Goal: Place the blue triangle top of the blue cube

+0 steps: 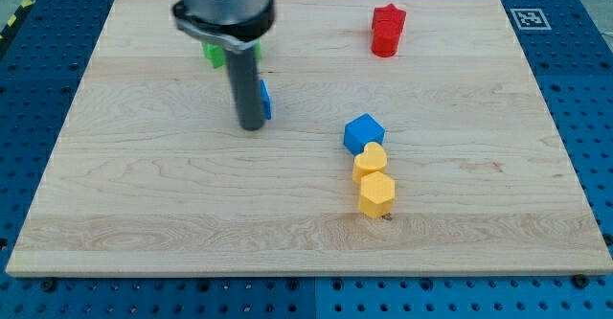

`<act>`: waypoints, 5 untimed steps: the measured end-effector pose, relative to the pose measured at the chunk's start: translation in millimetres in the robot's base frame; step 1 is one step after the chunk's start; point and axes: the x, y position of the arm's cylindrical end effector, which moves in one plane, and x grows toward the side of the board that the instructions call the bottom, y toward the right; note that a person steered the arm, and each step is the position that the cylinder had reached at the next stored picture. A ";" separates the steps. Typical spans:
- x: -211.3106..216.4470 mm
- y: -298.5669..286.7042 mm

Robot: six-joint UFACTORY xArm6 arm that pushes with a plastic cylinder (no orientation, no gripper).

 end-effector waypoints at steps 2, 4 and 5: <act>0.0 5.0; -19.9 -84.3; -23.9 -47.9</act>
